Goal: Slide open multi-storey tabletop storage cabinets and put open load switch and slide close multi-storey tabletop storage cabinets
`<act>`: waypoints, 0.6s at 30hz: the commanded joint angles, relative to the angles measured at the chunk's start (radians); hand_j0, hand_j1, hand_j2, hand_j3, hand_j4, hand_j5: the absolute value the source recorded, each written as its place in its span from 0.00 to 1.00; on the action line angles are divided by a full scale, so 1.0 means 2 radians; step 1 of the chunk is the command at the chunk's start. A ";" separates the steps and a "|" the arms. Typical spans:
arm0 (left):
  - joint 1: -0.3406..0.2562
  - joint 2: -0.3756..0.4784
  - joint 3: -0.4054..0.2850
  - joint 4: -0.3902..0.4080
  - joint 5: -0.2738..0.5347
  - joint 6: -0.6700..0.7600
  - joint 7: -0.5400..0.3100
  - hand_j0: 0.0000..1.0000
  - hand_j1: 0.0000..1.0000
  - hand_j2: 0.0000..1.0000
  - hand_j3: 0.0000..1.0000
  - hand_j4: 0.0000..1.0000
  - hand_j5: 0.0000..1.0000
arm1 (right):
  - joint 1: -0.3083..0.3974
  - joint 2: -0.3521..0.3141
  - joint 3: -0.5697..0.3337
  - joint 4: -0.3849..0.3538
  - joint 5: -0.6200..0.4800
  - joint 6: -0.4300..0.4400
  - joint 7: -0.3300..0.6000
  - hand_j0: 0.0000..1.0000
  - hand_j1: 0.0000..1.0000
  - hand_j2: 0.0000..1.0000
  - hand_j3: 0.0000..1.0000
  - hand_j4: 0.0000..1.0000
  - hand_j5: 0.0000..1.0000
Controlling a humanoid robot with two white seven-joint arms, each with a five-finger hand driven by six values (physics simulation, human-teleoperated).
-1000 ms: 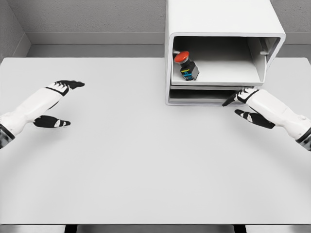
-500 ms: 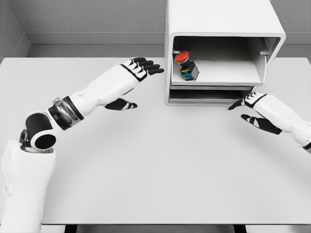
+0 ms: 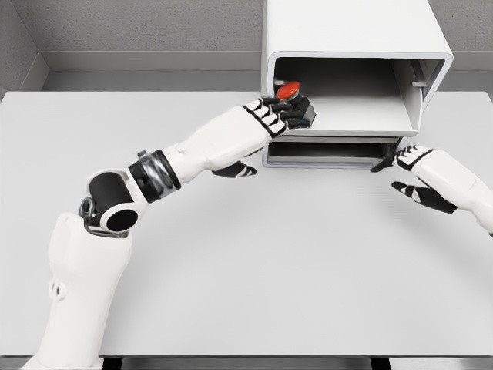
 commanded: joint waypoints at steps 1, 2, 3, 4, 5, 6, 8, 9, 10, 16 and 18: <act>-0.001 -0.003 -0.012 0.008 -0.005 0.001 0.000 1.00 1.00 1.00 1.00 1.00 1.00 | 0.000 -0.005 -0.001 0.008 -0.002 0.000 -0.013 0.63 0.63 0.63 0.63 0.63 0.63; -0.002 -0.003 -0.020 0.009 -0.004 0.001 0.000 1.00 1.00 1.00 1.00 1.00 1.00 | 0.003 -0.005 -0.001 0.010 -0.002 0.000 -0.013 0.63 0.63 0.63 0.63 0.63 0.63; -0.002 -0.003 -0.022 0.008 -0.005 0.001 0.000 1.00 1.00 1.00 1.00 1.00 1.00 | 0.005 -0.004 -0.001 0.011 -0.002 0.000 -0.013 0.63 0.63 0.63 0.63 0.63 0.63; -0.002 -0.003 -0.023 0.008 -0.005 0.001 0.000 1.00 1.00 1.00 1.00 1.00 1.00 | 0.010 -0.004 -0.006 0.011 -0.002 0.000 -0.013 0.63 0.63 0.63 0.63 0.63 0.63; -0.002 -0.003 -0.024 0.008 -0.005 0.001 0.000 1.00 1.00 1.00 1.00 1.00 1.00 | 0.015 -0.003 -0.012 0.012 -0.002 0.000 -0.013 0.64 0.64 0.64 0.64 0.64 0.64; -0.002 -0.003 -0.024 0.008 -0.006 0.001 0.000 1.00 1.00 1.00 1.00 1.00 1.00 | 0.018 -0.003 -0.015 0.011 -0.002 0.000 -0.013 0.64 0.64 0.64 0.64 0.64 0.64; -0.003 -0.003 -0.023 0.018 -0.009 0.001 0.000 1.00 1.00 1.00 1.00 1.00 1.00 | 0.018 -0.003 -0.016 0.011 -0.002 0.000 -0.013 0.64 0.64 0.64 0.64 0.64 0.64; -0.010 -0.003 -0.023 0.024 -0.009 0.001 0.000 1.00 1.00 1.00 1.00 1.00 1.00 | 0.018 -0.003 -0.016 0.011 -0.002 0.000 -0.013 0.64 0.64 0.64 0.64 0.64 0.64; -0.017 -0.003 -0.022 0.031 -0.009 0.001 0.000 1.00 1.00 1.00 1.00 1.00 1.00 | 0.019 -0.003 -0.018 0.011 -0.002 0.000 -0.013 0.64 0.64 0.64 0.64 0.64 0.64; -0.028 -0.003 -0.020 0.051 -0.009 0.001 0.000 1.00 1.00 1.00 1.00 1.00 1.00 | 0.021 -0.002 -0.019 0.011 -0.002 0.000 -0.012 0.65 0.65 0.65 0.65 0.65 0.65; -0.029 -0.003 -0.022 0.051 -0.009 0.001 0.000 1.00 1.00 1.00 1.00 1.00 1.00 | 0.021 -0.002 -0.019 0.011 -0.002 0.000 -0.012 0.65 0.65 0.65 0.65 0.65 0.65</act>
